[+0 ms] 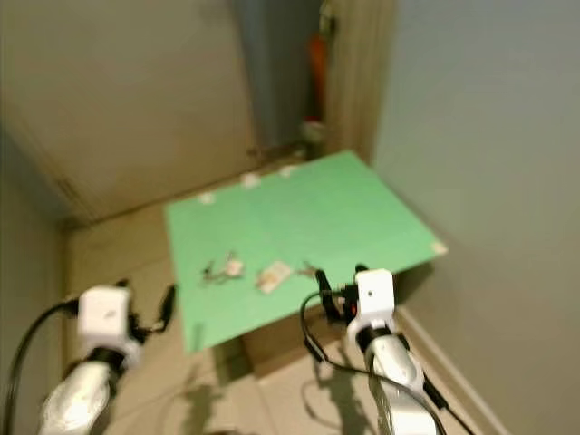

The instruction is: Hang keys on a hook

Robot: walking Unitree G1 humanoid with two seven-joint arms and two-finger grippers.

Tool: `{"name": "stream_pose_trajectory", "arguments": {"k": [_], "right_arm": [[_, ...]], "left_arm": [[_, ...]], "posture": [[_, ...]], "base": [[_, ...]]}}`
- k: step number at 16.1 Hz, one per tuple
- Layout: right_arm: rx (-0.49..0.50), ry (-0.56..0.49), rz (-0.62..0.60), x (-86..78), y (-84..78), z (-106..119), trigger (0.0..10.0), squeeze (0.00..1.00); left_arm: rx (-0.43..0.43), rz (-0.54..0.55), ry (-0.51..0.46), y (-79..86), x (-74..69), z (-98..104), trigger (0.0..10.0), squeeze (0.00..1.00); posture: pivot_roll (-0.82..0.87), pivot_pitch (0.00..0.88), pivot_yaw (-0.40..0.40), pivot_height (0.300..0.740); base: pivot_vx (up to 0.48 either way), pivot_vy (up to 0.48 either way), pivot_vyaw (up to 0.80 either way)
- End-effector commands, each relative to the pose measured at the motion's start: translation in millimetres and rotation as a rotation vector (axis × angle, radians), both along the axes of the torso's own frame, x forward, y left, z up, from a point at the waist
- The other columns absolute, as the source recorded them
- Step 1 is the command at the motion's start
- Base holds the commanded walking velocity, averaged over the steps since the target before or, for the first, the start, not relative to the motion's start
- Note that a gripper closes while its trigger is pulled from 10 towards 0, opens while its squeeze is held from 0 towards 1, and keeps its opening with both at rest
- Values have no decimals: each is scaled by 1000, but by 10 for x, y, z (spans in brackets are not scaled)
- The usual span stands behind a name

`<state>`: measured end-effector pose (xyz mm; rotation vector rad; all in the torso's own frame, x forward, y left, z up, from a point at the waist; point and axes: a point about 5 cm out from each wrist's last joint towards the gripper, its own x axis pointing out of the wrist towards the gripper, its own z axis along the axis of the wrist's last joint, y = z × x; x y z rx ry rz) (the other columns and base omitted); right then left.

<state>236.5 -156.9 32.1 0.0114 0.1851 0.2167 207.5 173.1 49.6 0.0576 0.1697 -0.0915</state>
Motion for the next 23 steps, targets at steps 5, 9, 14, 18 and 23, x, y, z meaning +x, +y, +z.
{"name": "stream_pose_trajectory", "arguments": {"k": [5, 9, 14, 18, 23], "right_arm": [[-11, -7, 16, 81, 5, 41, 10000, 0], [-21, 2, 26, 56, 3, 10, 10000, 0], [-17, 15, 25, 28, 25, -14, 10000, 0], [-39, 52, -18, 28, -23, -58, 10000, 0], [-21, 69, -85, 333, -49, -52, 10000, 0]], "left_arm": [[4, -18, -59, -44, 210, 179, 10000, 0], [17, -35, -48, -173, 264, 166, 10000, 0], [53, -95, 20, -233, 478, 124, 10000, 0], [14, -120, 47, -324, 539, 128, 10000, 0], [8, -122, 50, -354, 282, 182, 10000, 0]], "posture": [[-174, 7, 89, 740], [-181, 4, 88, 740], [-183, 30, 91, 740], [-198, 47, 96, 740], [-86, 147, 117, 740]], "base": [[253, 0, 0], [463, 0, 0], [282, 0, 0], [0, 0, 0], [0, 0, 0]]}}
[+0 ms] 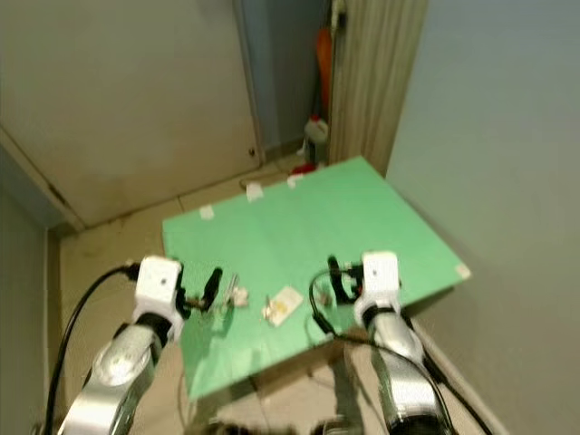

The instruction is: Hang keys on a hook

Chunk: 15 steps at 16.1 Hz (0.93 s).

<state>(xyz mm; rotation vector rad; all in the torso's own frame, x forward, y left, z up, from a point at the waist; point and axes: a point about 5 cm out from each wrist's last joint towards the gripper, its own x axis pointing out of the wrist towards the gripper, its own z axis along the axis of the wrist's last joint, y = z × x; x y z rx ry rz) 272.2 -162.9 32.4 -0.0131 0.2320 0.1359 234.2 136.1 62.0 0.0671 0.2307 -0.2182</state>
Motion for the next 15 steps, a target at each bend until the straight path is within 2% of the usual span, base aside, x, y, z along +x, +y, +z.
{"name": "stream_pose_trajectory", "arguments": {"k": [1, 2, 4, 5, 6, 7, 9, 12, 15], "right_arm": [[18, 29, -8, 7, 22, -64, 10000, 0], [22, 39, -10, 34, 31, -81, 10000, 0], [38, 75, -41, 97, 19, -131, 10000, 0], [29, 105, -70, 138, -24, -180, 10000, 0], [22, 117, -79, 145, -45, -202, 10000, 0], [7, 147, -94, 145, -80, -257, 10000, 0], [-2, 168, -99, 131, -102, -301, 10000, 0], [0, 159, -103, 114, -134, -311, 10000, 0], [-32, 121, -92, 28, -160, -335, 10000, 0]], "left_arm": [[5, 8, -16, 33, -8, 74, 10000, 0], [6, 12, -16, 46, -42, 97, 10000, 0], [-6, -17, -23, 39, -200, 228, 10000, 0], [-20, -67, -1, 5, -361, 327, 10000, 0], [-39, -113, 21, -47, -438, 358, 10000, 0], [-59, -247, 80, -211, -543, 368, 10000, 0], [-53, -298, 110, -293, -576, 374, 10000, 0], [-57, -297, 111, -336, -562, 457, 10000, 0], [-59, -290, 125, -357, -574, 465, 10000, 0]], "posture": [[-86, 147, 117, 740], [-55, 173, 113, 740], [38, 228, 116, 740], [105, 266, 120, 740], [125, 276, 119, 740], [148, 291, 124, 740], [153, 305, 129, 740], [135, 312, 122, 740], [98, 307, 113, 740]], "base": [[0, 0, 0], [0, 0, 0], [0, 0, 0], [0, 0, 0], [0, 0, 0], [0, 0, 0], [0, 0, 0], [0, 0, 0], [0, 0, 0]]}}
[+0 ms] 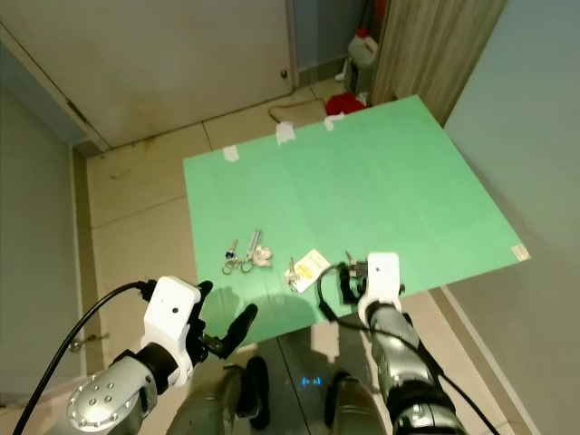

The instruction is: Hang keys on a hook

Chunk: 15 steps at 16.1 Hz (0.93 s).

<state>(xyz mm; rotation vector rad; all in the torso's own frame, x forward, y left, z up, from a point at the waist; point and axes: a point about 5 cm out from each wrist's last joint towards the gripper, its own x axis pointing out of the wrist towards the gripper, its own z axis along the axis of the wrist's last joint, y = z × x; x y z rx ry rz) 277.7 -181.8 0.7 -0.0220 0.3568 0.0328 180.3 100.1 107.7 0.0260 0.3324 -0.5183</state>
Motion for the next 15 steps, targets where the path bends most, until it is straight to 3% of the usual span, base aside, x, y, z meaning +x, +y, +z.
{"name": "stream_pose_trajectory", "arguments": {"k": [1, 5, 12, 13, 14, 15], "right_arm": [[-2, 4, 12, -74, 36, -48, 10000, 0], [18, 40, 27, -169, 86, -140, 10000, 0], [42, 29, 28, -116, 115, -103, 10000, 0], [41, 27, 32, -112, 126, -101, 9529, 0], [41, 23, 32, -104, 137, -96, 0, 0], [43, 21, 32, -95, 147, -92, 0, 0]], "left_arm": [[2, 9, 8, 0, -37, 4, 10000, 0], [-2, -3, 22, -17, -62, -15, 10000, 0], [-7, 3, 15, -46, -40, -28, 10000, 0], [-8, 4, 14, -49, -41, -28, 10000, 0], [-10, 5, 12, -53, -40, -25, 10000, 0], [-10, 1, 8, -59, -43, -26, 10000, 0]], "posture": [[94, 304, 114, 740], [78, 292, 109, 740], [71, 270, 98, 740], [72, 269, 96, 740], [73, 269, 96, 740], [73, 269, 96, 740]], "base": [[0, 0, 0], [0, 0, 0], [0, 0, 0], [0, 0, 0], [0, 0, 0], [0, 0, 0]]}}
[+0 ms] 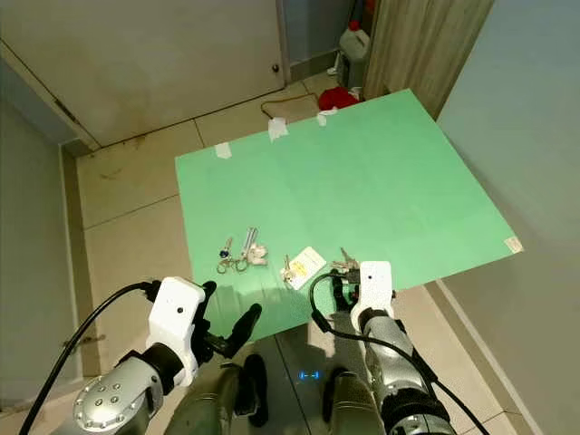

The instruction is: Hang keys on a hook

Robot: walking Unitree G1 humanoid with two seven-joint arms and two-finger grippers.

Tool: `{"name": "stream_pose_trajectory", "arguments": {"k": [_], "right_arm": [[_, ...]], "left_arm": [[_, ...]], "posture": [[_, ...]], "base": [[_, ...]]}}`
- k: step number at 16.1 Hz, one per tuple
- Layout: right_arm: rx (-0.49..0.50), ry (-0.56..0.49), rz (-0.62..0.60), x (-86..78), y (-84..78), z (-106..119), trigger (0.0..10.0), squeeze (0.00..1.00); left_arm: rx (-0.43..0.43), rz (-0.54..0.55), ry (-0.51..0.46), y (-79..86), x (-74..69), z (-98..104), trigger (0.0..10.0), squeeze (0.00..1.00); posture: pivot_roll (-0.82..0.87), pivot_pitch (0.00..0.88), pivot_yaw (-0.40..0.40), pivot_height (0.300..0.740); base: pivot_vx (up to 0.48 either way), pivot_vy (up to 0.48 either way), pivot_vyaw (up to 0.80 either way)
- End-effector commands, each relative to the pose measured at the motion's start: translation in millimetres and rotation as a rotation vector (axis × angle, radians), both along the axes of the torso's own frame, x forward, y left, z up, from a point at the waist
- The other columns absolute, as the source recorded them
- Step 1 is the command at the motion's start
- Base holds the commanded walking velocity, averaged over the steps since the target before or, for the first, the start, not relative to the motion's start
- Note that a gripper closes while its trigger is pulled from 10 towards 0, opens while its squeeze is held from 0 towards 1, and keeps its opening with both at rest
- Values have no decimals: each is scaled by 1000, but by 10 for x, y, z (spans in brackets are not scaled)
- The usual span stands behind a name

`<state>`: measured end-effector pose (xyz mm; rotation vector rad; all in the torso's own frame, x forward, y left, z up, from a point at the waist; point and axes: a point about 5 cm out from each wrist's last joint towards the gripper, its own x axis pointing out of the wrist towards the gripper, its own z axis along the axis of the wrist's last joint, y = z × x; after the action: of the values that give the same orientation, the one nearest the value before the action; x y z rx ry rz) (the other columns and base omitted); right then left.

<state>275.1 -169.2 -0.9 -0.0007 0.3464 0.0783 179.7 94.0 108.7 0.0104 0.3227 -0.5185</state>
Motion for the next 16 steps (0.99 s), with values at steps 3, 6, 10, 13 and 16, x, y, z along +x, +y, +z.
{"name": "stream_pose_trajectory", "arguments": {"k": [3, 6, 10, 13, 16], "right_arm": [[14, 27, -7, -63, 32, -69, 0, 0], [2, 45, -9, -112, 15, -115, 0, 0], [-2, 58, -11, -163, 32, -156, 0, 0], [11, 73, -28, -180, 36, -179, 0, 0], [21, 75, -37, -180, 47, -180, 0, 0]], "left_arm": [[7, -4, 13, -8, -48, -34, 10000, 0], [5, -4, 11, -8, -53, -29, 10000, 0], [6, -9, 12, -12, -59, -23, 10000, 0], [4, -10, 13, -15, -54, -19, 10000, 0], [1, -8, 16, -13, -61, -16, 10000, 0]], "posture": [[73, 276, 96, 740], [72, 282, 99, 740], [69, 295, 111, 740], [68, 302, 113, 740], [67, 309, 113, 740]], "base": [[0, 0, 0], [0, 0, 0], [0, 0, 0], [0, 0, 0], [0, 0, 0]]}}
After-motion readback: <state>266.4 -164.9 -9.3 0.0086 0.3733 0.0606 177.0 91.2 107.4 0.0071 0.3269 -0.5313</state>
